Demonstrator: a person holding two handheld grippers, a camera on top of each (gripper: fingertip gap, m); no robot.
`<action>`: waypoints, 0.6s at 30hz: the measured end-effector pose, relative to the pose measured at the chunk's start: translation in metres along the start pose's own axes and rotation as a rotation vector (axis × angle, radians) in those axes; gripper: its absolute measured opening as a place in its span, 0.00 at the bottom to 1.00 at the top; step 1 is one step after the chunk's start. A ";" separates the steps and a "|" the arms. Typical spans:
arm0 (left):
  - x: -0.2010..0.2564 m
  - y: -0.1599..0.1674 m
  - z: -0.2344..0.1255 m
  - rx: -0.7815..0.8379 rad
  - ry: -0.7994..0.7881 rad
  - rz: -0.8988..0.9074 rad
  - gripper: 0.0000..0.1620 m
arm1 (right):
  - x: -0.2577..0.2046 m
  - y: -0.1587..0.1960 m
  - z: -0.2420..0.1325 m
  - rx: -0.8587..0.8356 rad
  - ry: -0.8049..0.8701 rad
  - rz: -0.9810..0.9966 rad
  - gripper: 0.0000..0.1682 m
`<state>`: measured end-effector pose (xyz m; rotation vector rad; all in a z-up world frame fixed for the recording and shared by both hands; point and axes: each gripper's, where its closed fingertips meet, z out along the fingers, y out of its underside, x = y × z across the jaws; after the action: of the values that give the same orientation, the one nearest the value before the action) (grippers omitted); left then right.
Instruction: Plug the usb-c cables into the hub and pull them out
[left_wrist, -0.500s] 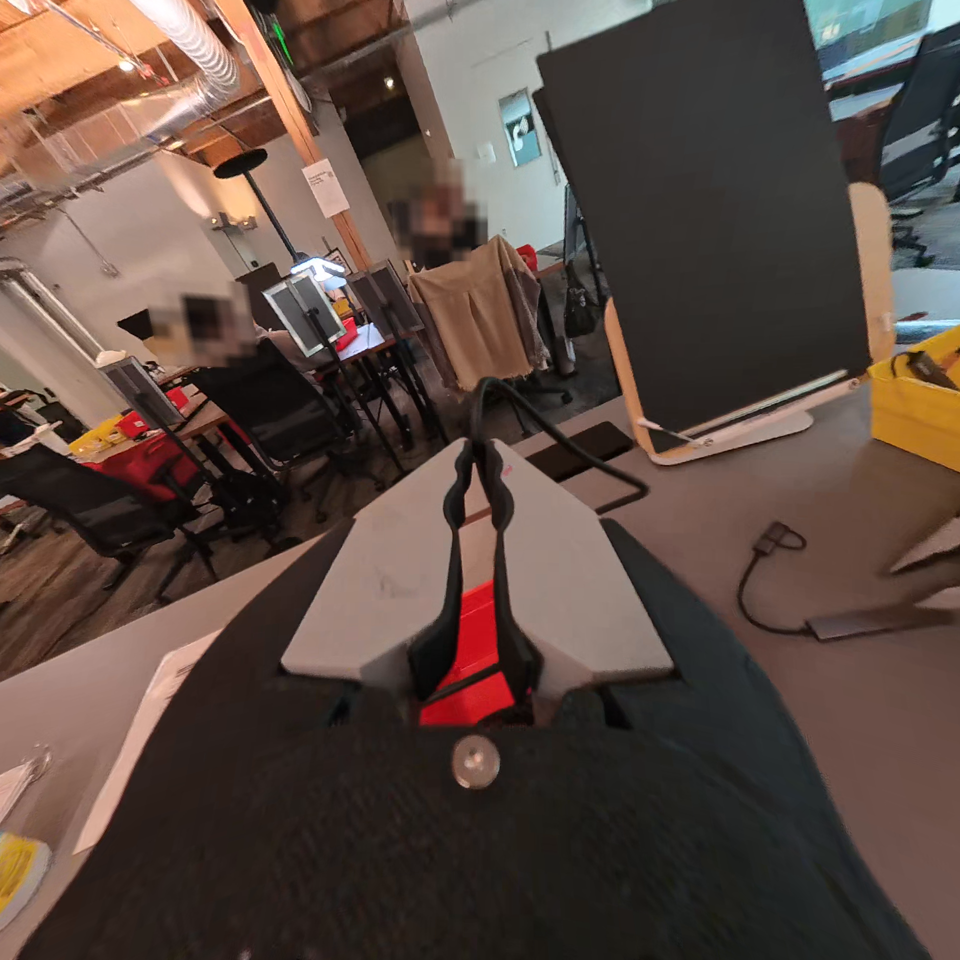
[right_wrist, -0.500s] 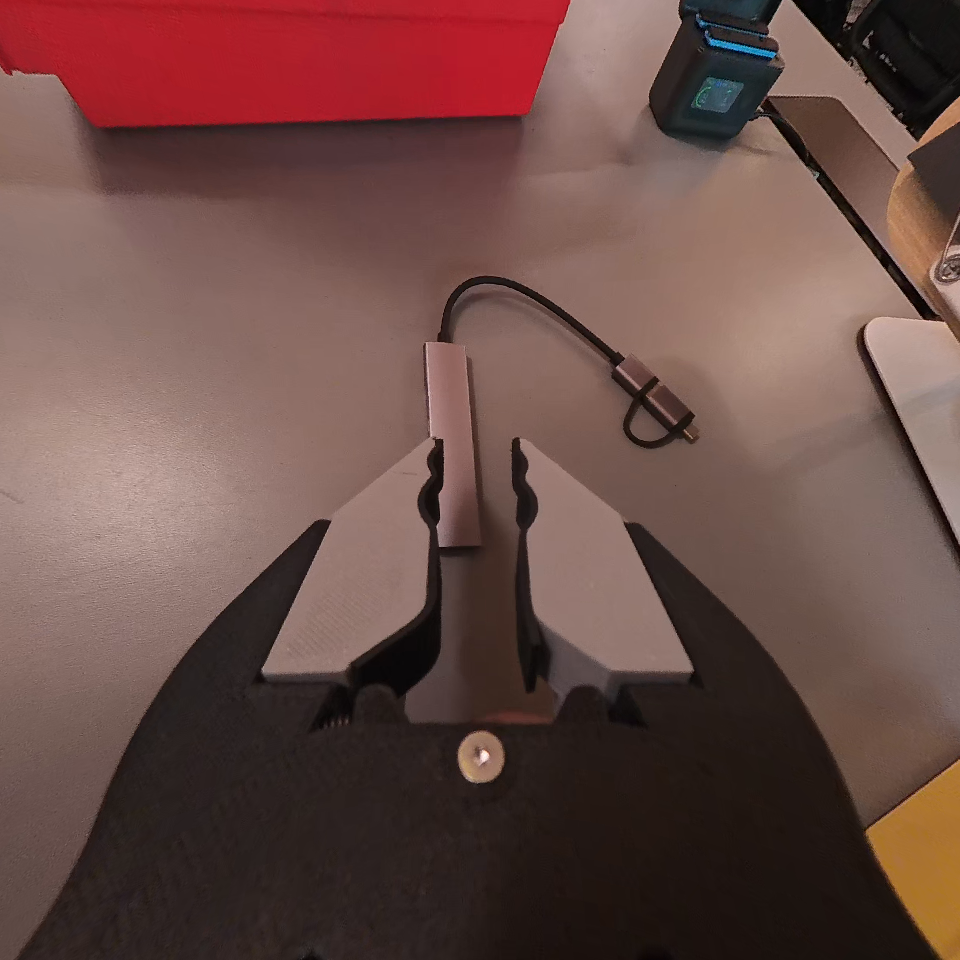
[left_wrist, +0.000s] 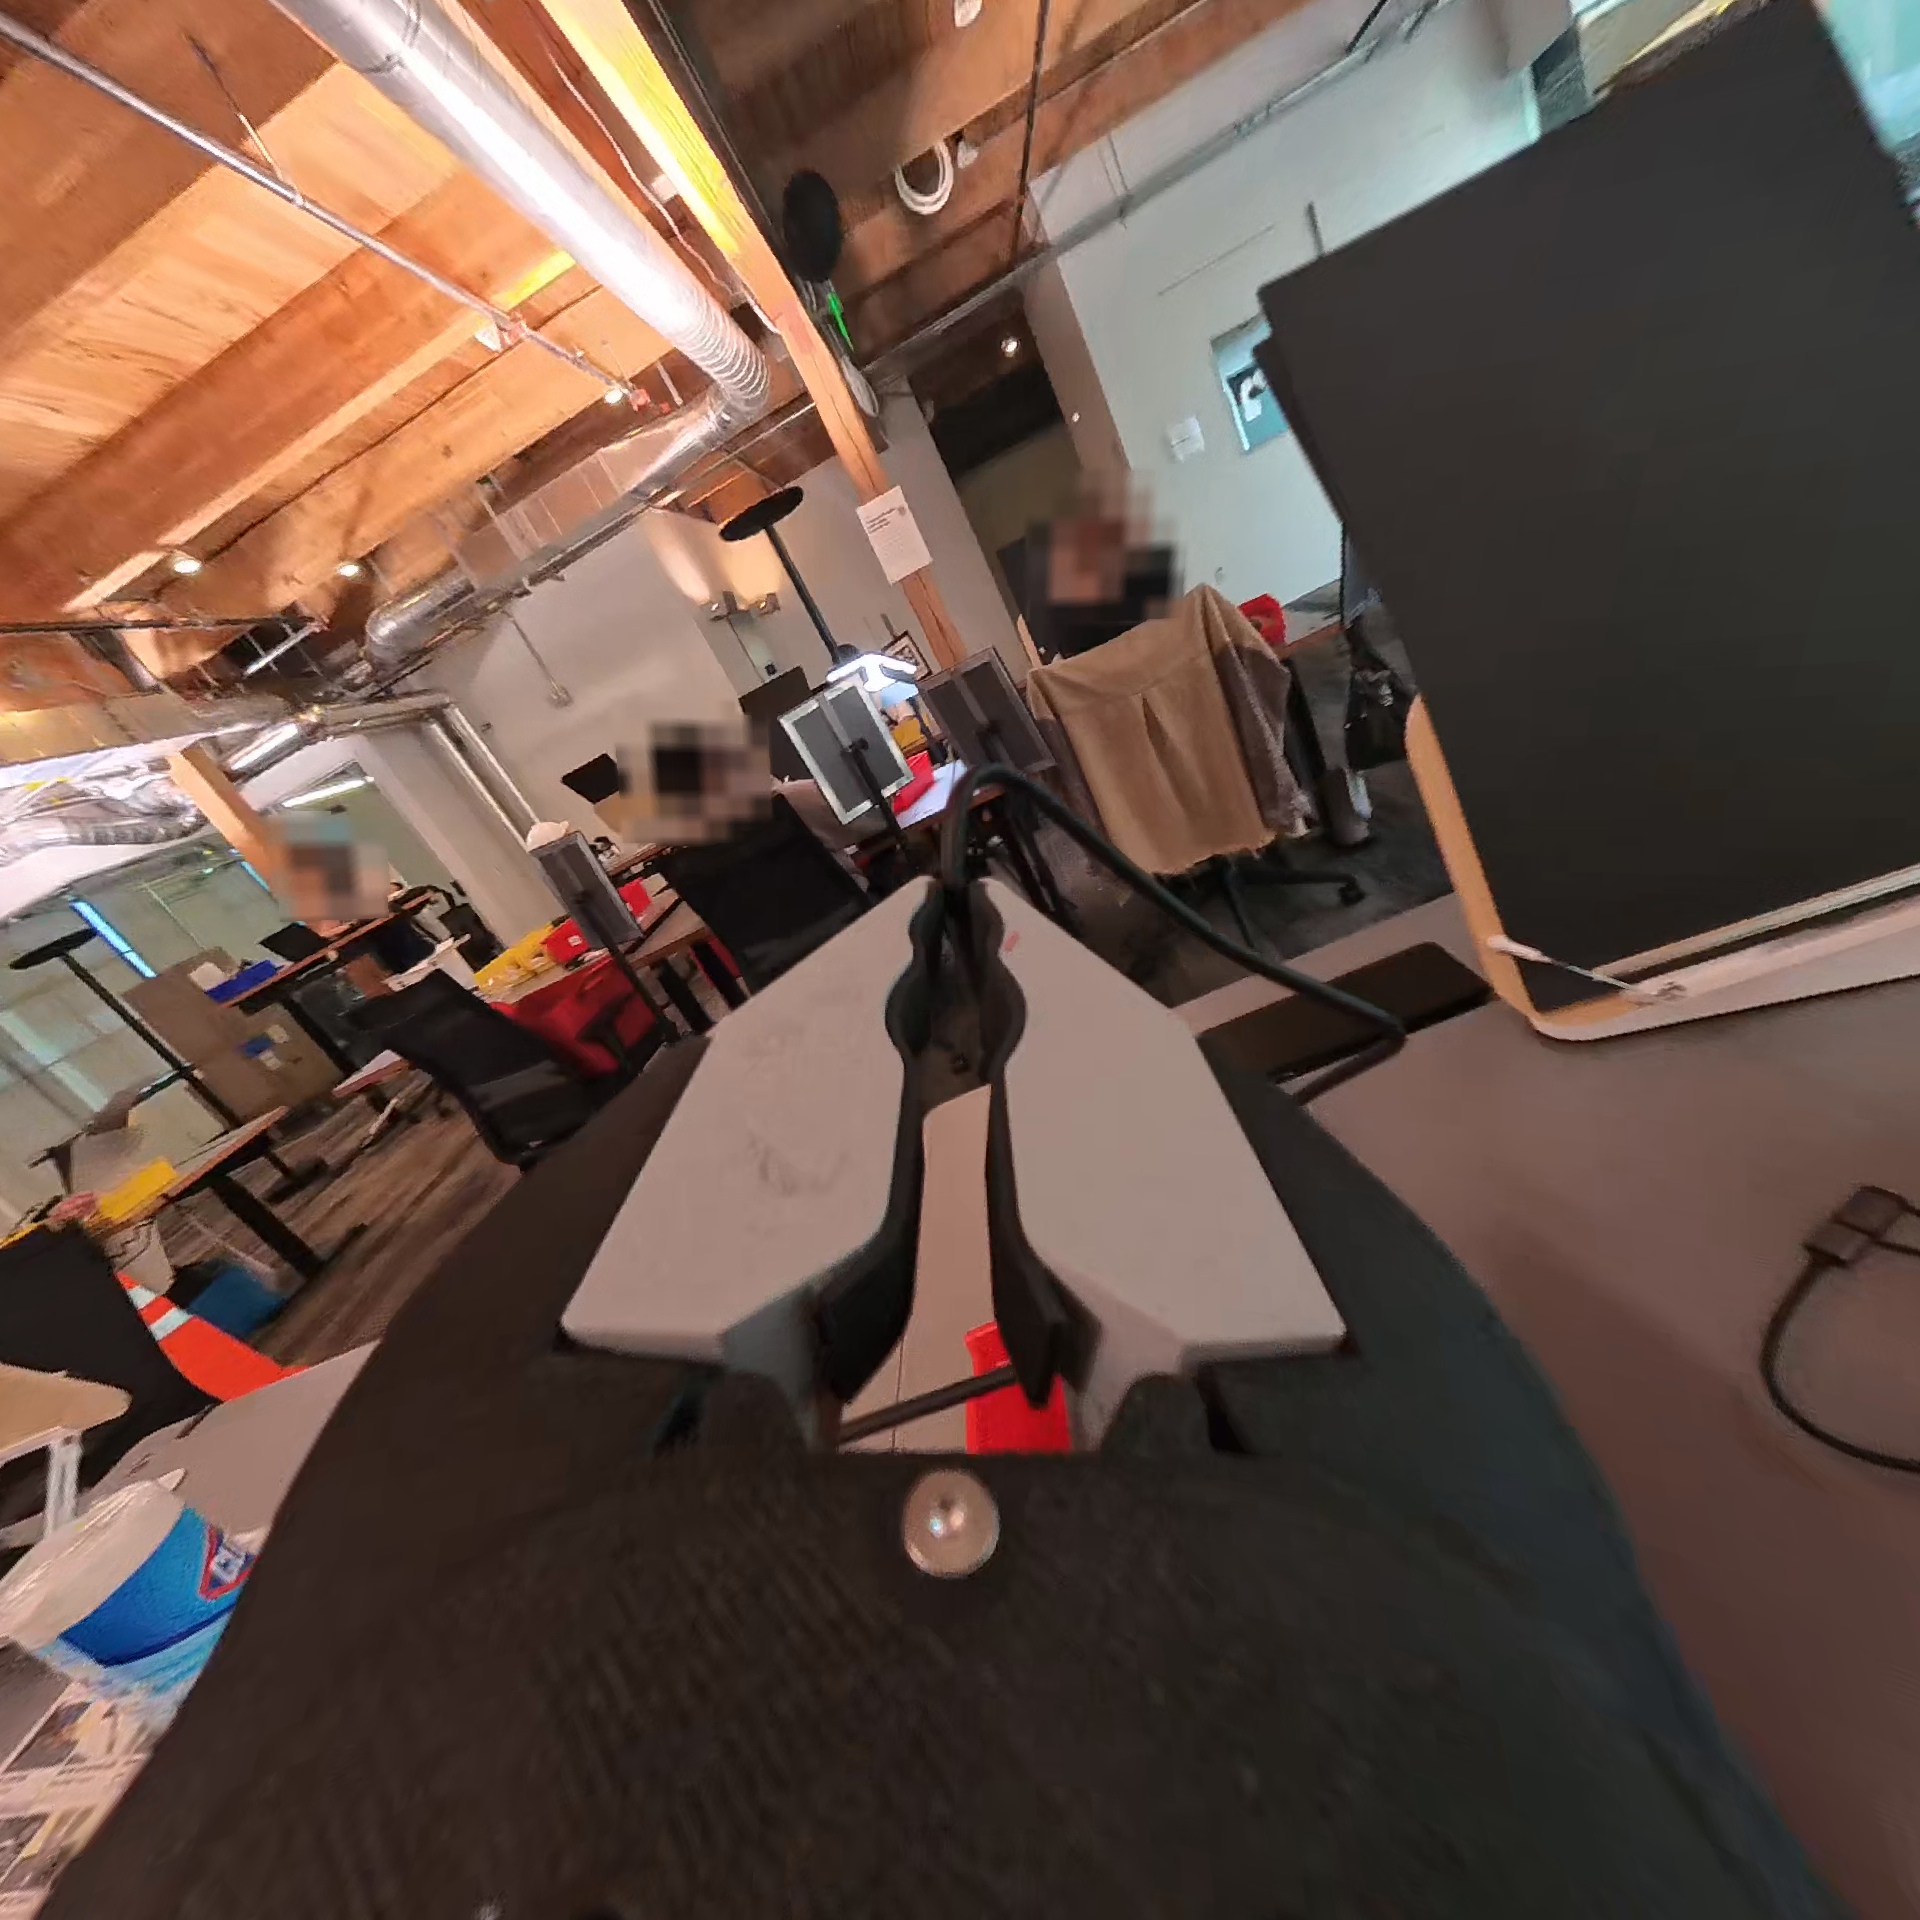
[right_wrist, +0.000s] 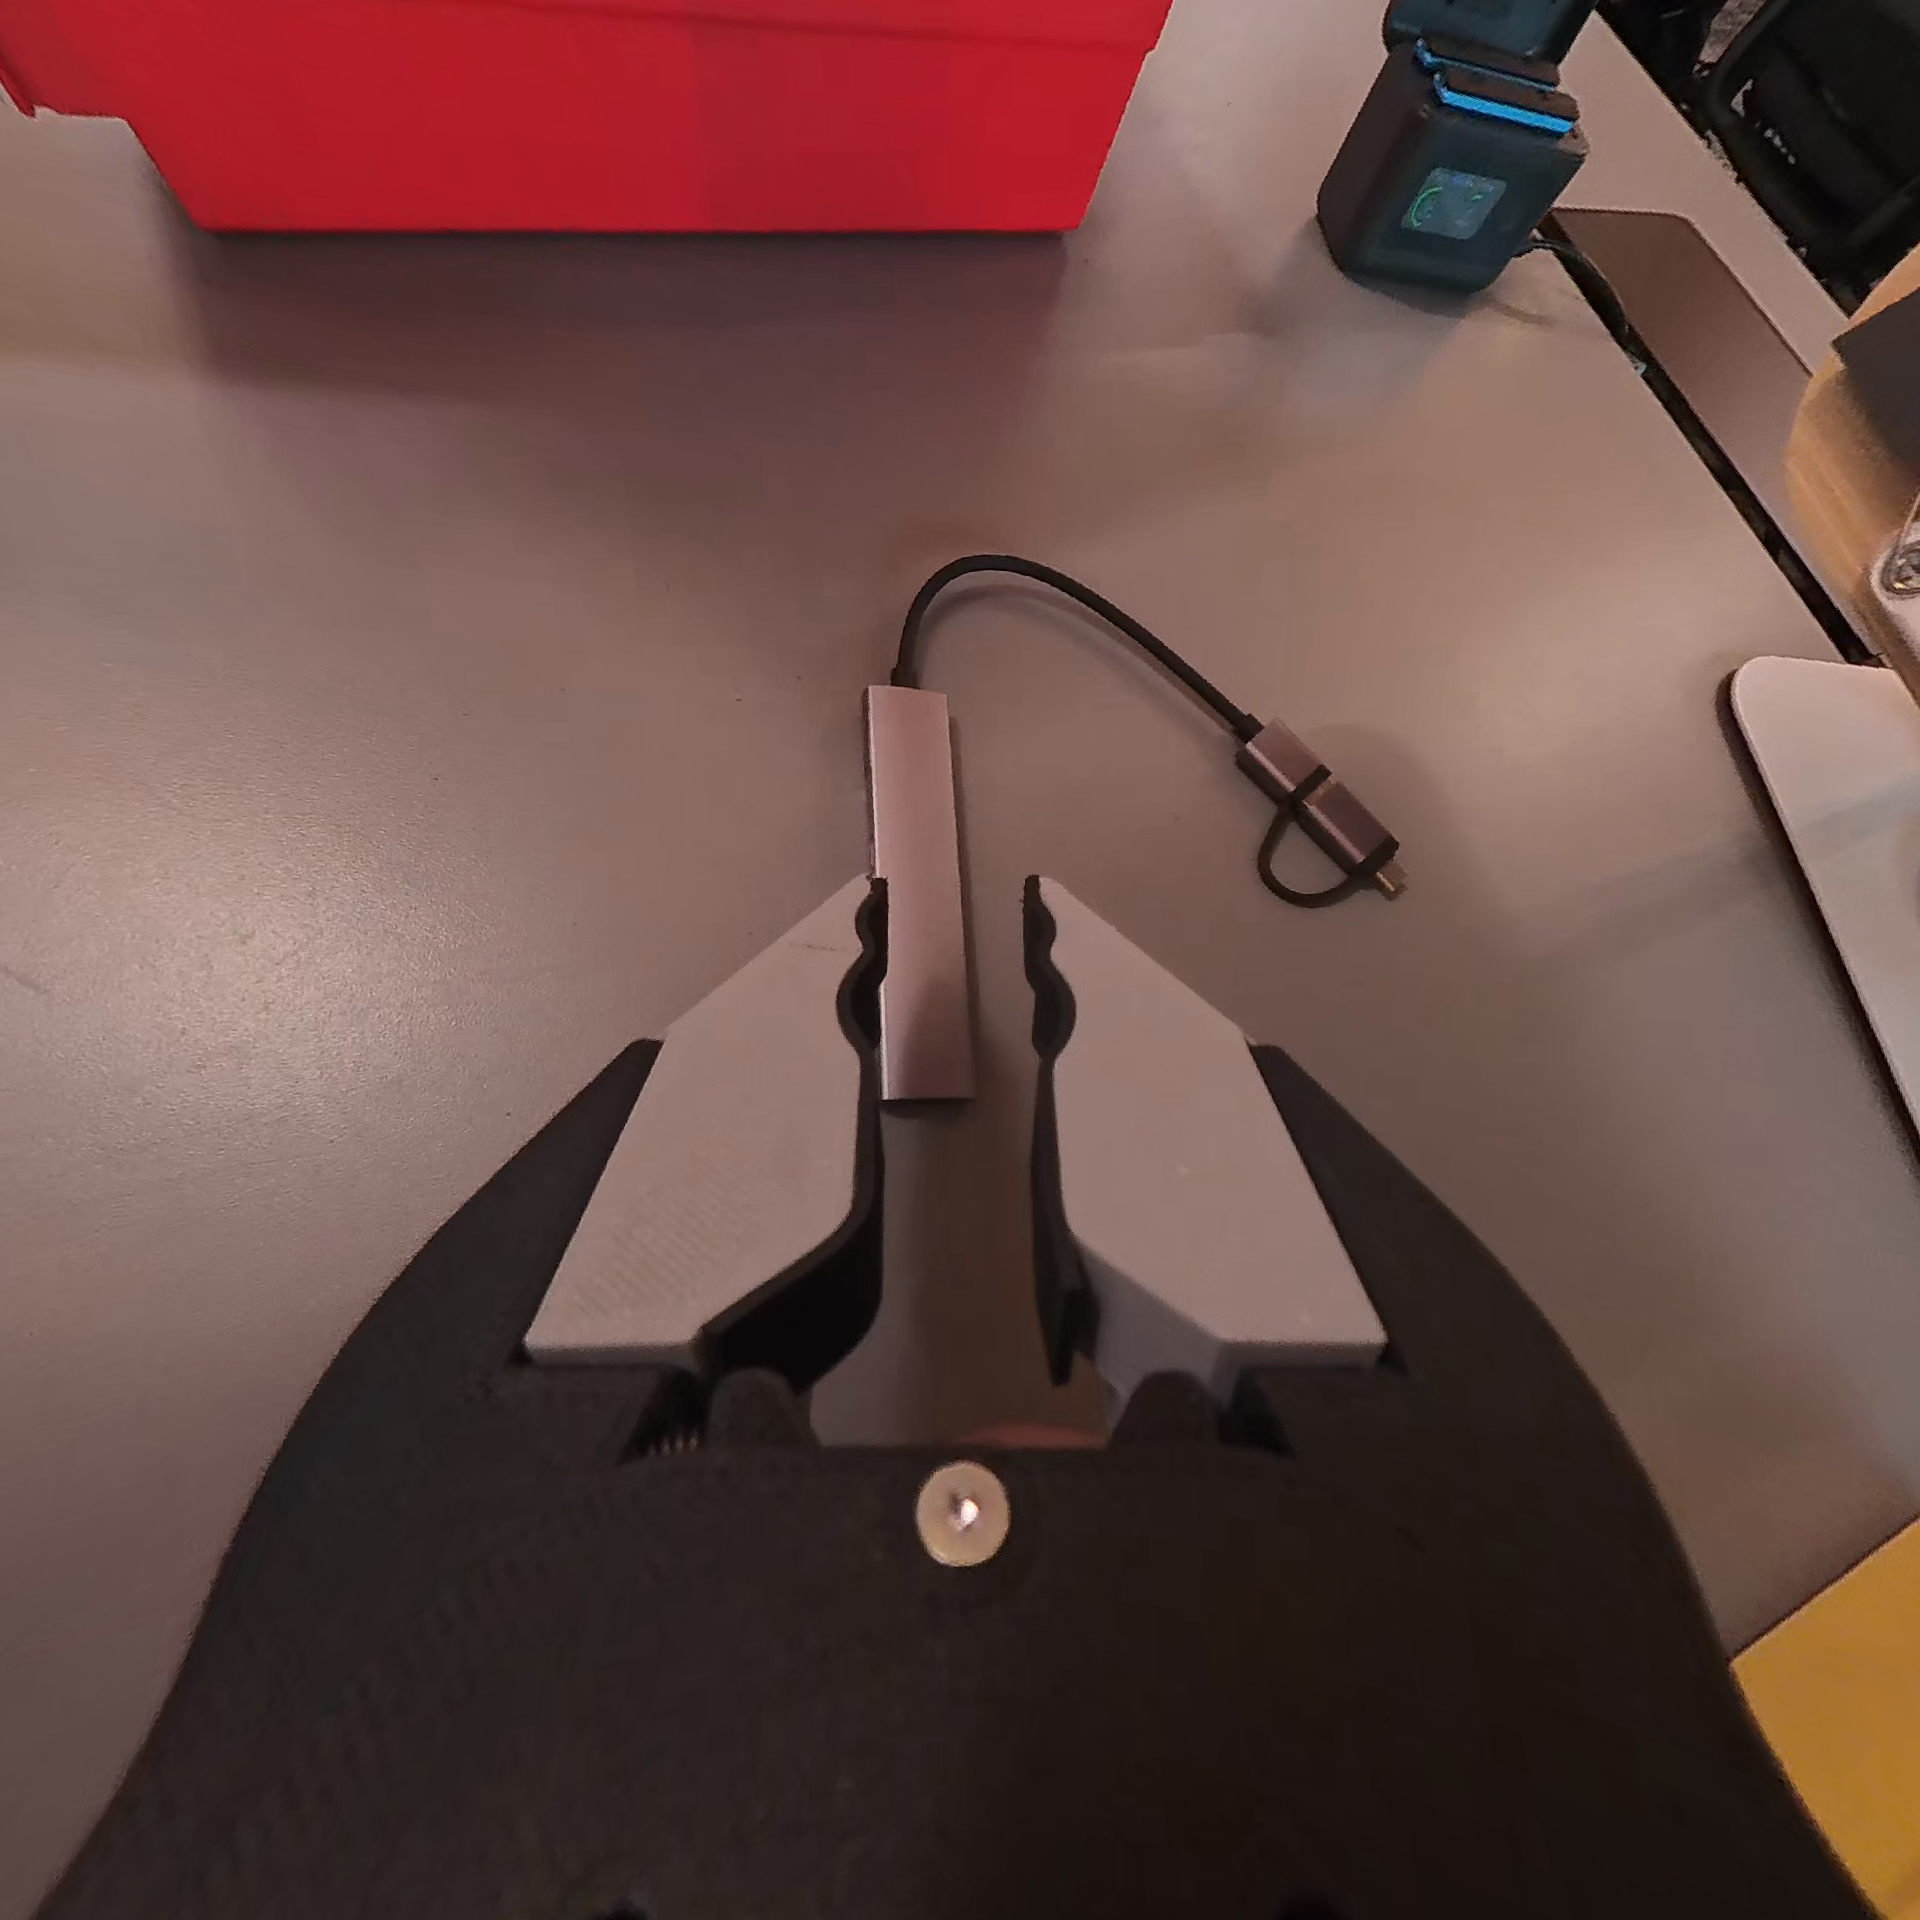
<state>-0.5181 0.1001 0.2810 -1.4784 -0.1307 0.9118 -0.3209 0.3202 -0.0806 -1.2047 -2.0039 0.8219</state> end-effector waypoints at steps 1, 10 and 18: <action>-0.001 -0.004 -0.004 0.007 0.003 -0.004 0.01 | 0.000 0.000 0.000 0.001 0.000 0.001 0.14; 0.007 0.059 0.006 -0.243 0.056 0.091 0.02 | -0.002 0.000 0.001 -0.006 -0.003 -0.007 0.14; 0.027 0.144 0.007 -0.445 0.119 0.040 0.02 | -0.001 0.003 0.002 -0.014 -0.005 0.001 0.14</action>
<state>-0.5675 0.0981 0.1435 -1.9492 -0.2273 0.8579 -0.3207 0.3201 -0.0845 -1.2126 -2.0166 0.8133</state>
